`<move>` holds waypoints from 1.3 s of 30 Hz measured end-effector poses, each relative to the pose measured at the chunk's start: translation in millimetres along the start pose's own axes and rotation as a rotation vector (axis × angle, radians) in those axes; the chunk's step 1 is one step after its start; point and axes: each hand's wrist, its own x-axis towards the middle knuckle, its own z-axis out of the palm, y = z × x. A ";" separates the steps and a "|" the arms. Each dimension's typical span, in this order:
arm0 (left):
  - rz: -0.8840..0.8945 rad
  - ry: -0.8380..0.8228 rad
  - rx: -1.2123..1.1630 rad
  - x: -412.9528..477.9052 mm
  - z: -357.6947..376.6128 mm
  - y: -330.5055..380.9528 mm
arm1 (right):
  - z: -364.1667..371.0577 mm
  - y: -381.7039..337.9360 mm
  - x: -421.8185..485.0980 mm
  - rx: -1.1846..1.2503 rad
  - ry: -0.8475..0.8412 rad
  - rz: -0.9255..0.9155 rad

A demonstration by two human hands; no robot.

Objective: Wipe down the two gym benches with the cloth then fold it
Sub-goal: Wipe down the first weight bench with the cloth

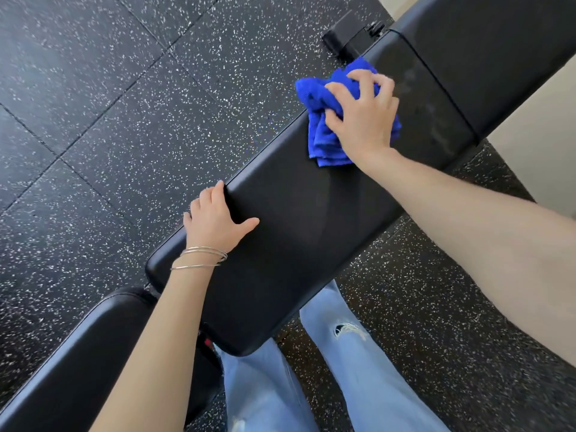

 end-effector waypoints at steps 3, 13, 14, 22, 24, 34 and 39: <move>-0.026 0.027 0.004 4.9 4.9 12.7 | 0.6 -14.4 -14.6 0.015 -0.012 0.038; 0.003 -0.019 -0.005 9.4 0.6 21.8 | -1.7 27.8 -67.7 -0.034 -0.007 -0.870; -0.002 -0.030 -0.002 8.6 -0.8 23.6 | -3.3 42.4 -60.9 -0.065 -0.022 -0.932; 0.025 -0.005 0.033 6.7 2.5 38.9 | -7.2 67.0 -74.0 0.070 -0.015 0.026; 0.040 0.004 0.035 7.6 3.6 36.4 | -4.2 38.3 -93.1 0.115 -0.021 0.224; 0.157 -0.092 -0.104 13.8 -8.6 13.0 | 2.5 -32.3 -196.8 0.017 -0.102 -0.419; 0.197 -0.140 -0.114 17.7 -14.1 3.1 | -2.8 31.9 -143.8 -0.052 -0.024 -0.609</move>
